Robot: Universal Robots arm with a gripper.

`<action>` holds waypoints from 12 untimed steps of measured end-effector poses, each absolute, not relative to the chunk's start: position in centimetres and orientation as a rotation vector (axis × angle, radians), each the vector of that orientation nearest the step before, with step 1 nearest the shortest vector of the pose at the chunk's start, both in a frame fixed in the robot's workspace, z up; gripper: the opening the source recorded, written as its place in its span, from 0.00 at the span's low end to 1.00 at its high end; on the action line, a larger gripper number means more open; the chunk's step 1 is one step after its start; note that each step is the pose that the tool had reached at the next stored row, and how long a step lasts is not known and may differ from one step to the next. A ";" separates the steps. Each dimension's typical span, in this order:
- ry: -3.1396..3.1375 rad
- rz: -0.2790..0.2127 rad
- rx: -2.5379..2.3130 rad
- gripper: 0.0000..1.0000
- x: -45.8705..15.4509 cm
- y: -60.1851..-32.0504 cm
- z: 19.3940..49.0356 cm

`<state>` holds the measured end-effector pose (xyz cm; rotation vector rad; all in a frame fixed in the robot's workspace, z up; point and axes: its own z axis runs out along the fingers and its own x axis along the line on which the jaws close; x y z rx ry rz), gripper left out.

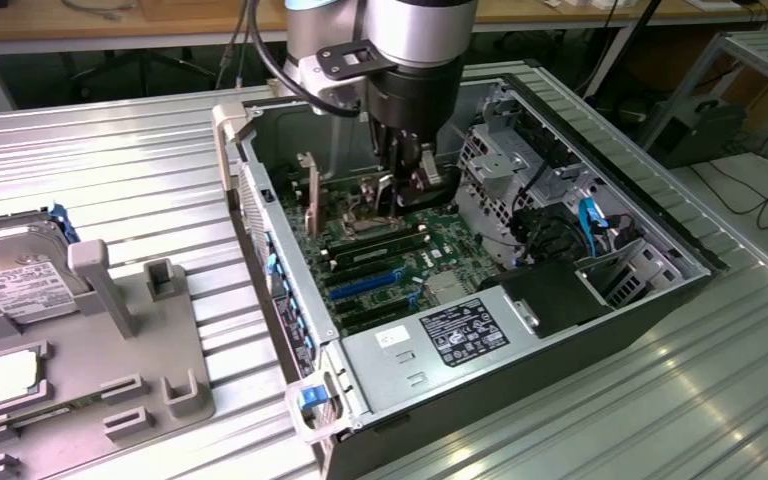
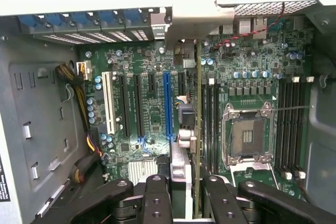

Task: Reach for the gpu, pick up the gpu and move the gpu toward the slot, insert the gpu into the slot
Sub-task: 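Insert the gpu into the slot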

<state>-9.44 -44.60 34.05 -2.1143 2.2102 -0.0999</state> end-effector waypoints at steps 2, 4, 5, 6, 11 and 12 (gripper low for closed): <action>2.210 -0.100 -2.114 0.29 -9.6 -44.6 33.7; 2.210 -0.100 -2.114 0.29 -9.7 -44.6 33.5; 2.210 -0.100 -2.115 0.29 -9.7 -44.7 33.5; 2.210 -0.100 -2.115 0.29 -9.8 -44.8 33.4; 2.210 -0.100 -2.114 0.29 -9.9 -45.0 32.7; 2.210 -0.100 -2.114 0.29 -10.0 -45.0 32.4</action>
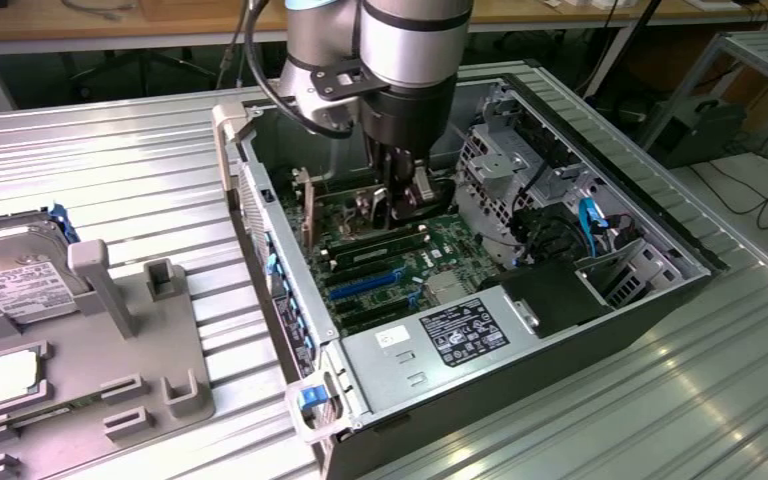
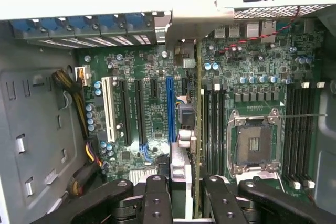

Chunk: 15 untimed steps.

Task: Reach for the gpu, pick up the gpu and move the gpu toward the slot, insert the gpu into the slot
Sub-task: 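Insert the gpu into the slot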

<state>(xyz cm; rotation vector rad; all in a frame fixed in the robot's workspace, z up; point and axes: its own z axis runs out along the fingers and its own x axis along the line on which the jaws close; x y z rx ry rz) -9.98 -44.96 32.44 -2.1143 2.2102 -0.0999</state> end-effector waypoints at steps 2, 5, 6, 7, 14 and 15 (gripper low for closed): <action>2.210 -0.100 -2.114 0.29 -10.0 -45.0 32.1; 2.212 -0.097 -2.115 0.29 -10.0 -45.0 31.7; 2.212 -0.096 -2.116 0.29 -10.0 -45.0 31.6; 2.213 -0.094 -2.117 0.29 -10.0 -45.1 31.6; 2.215 -0.092 -2.118 0.29 -10.0 -45.9 31.2; 2.215 -0.092 -2.118 0.29 -10.0 -46.0 31.1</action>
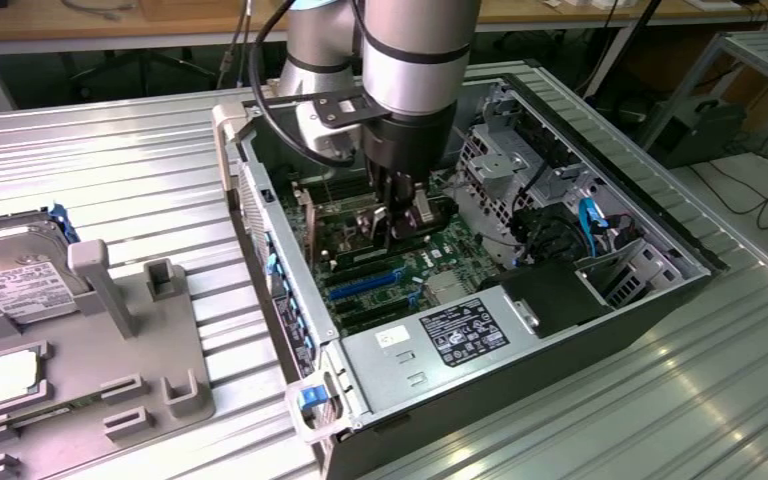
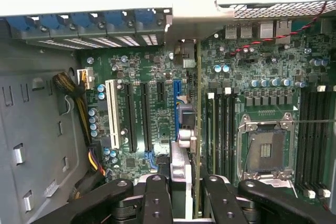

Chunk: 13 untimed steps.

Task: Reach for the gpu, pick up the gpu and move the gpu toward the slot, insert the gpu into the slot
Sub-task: 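Insert the gpu into the slot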

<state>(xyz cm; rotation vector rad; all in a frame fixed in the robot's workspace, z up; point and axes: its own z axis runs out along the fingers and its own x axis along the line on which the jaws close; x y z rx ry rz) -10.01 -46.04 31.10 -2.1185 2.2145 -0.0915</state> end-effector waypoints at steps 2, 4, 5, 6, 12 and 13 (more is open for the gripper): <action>2.215 -0.091 -2.119 0.29 -10.0 -46.2 31.0; 2.215 -0.091 -2.118 0.29 -10.0 -46.4 30.9; 2.215 -0.091 -2.118 0.29 -10.0 -46.4 30.8; 2.215 -0.091 -2.118 0.29 -10.0 -46.4 30.7; 2.216 -0.089 -2.120 0.29 -10.0 -46.5 29.3; 2.216 -0.089 -2.120 0.29 -10.0 -46.5 29.0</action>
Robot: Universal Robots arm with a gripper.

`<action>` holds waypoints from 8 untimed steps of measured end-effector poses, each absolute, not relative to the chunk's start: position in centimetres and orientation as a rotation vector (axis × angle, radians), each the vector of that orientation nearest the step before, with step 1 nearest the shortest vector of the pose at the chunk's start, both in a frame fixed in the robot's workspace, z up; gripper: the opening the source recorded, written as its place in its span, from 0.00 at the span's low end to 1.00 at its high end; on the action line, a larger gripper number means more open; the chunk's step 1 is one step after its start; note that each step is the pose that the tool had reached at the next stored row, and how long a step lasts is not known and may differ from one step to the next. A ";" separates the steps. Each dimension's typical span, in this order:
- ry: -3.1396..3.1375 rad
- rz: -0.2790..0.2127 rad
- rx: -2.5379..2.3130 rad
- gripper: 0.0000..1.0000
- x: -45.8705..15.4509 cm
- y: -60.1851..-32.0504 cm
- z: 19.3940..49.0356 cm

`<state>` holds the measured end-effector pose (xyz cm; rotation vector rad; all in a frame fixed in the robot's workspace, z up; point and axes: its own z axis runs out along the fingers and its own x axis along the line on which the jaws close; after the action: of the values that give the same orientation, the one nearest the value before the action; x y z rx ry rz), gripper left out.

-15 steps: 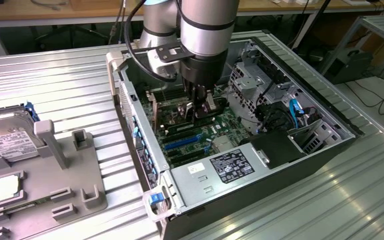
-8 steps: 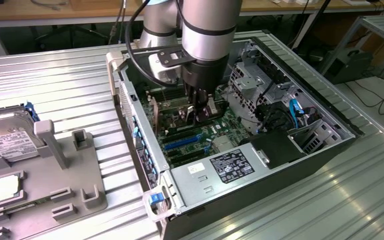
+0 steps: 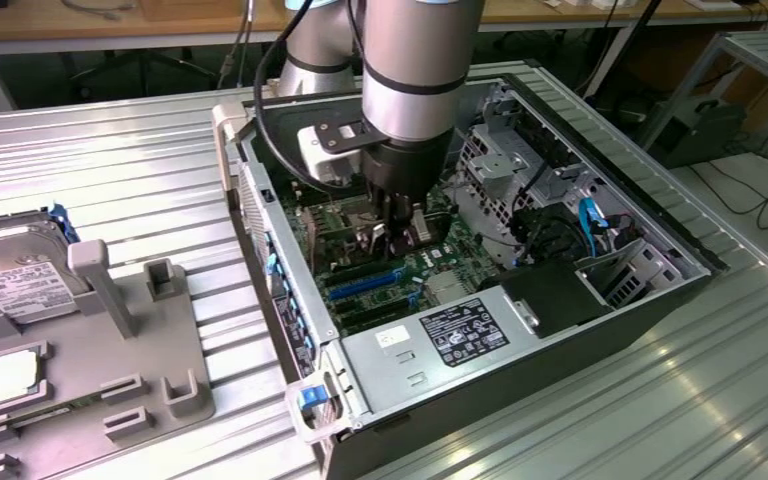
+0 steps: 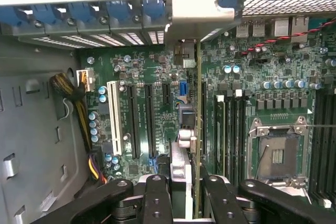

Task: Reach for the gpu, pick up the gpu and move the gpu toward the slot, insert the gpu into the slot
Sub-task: 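Insert the gpu into the slot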

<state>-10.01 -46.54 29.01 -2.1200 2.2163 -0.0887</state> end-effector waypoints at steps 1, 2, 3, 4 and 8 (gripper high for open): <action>2.216 -0.088 -2.120 0.29 -10.0 -46.5 28.8; 2.217 -0.088 -2.120 0.29 -10.0 -46.6 28.7; 2.217 -0.088 -2.120 0.29 -10.0 -46.6 28.5; 2.217 -0.087 -2.121 0.29 -10.0 -46.6 28.4; 2.217 -0.086 -2.121 0.29 -10.0 -46.7 27.7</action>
<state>-10.01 -46.66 27.66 -2.1210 2.2175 -0.0863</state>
